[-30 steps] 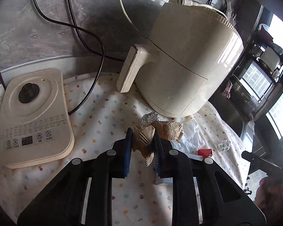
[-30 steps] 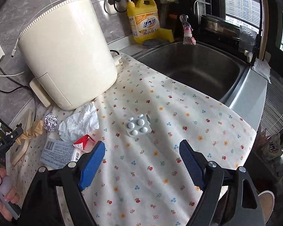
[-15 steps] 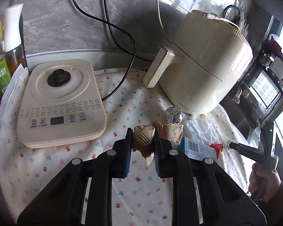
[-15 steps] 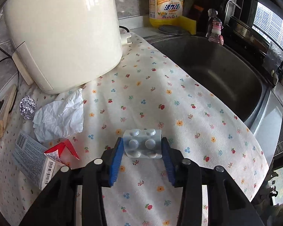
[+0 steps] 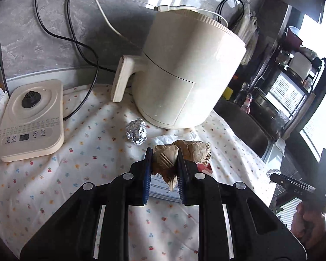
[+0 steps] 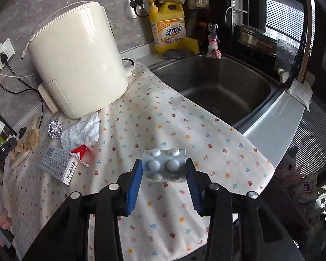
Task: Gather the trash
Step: 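Carry the brown paper and pill blister to the white bin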
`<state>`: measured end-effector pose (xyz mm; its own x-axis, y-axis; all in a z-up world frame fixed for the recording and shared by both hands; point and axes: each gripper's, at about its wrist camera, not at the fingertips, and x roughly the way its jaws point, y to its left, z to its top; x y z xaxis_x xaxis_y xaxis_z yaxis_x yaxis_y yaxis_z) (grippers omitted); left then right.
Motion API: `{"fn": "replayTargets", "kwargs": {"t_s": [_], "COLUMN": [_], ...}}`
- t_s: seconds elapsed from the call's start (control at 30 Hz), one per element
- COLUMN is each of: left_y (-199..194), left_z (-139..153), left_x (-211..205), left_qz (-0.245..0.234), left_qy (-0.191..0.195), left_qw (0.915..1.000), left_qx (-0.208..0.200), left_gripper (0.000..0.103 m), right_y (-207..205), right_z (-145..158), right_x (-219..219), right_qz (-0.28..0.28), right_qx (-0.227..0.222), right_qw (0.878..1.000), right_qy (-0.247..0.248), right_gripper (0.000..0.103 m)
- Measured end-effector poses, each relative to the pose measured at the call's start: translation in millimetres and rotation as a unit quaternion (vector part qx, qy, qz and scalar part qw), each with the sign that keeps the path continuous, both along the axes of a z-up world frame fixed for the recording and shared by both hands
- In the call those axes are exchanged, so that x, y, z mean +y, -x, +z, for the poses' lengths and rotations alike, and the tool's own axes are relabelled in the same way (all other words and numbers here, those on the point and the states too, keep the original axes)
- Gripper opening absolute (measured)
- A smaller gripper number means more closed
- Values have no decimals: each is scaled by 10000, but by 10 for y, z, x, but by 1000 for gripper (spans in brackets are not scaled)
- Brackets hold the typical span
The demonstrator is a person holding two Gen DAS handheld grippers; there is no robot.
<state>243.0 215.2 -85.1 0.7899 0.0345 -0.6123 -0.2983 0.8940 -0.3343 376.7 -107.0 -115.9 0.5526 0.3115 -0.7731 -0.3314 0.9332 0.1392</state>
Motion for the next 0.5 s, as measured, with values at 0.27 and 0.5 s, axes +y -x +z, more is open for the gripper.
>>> {"fn": "replayTargets", "kwargs": {"t_s": [0.27,0.5], "left_y": [-238,-404], "left_z": [-1,-52], "left_x": [-1014,-1944], "left_qz": [-735,-1453], "left_qy": [25,28], "left_qw": [9973,9894], "left_qx": [6,58], "left_gripper": [21,21], "right_y": [348,617], "right_z": [167,157], "right_x": [-1071,-2055], "right_qz": [-547,-1250], "right_qx": [-63,-68], "right_qw": [9984,9920], "right_qy": [-126,-161], "right_gripper": [40,40]}}
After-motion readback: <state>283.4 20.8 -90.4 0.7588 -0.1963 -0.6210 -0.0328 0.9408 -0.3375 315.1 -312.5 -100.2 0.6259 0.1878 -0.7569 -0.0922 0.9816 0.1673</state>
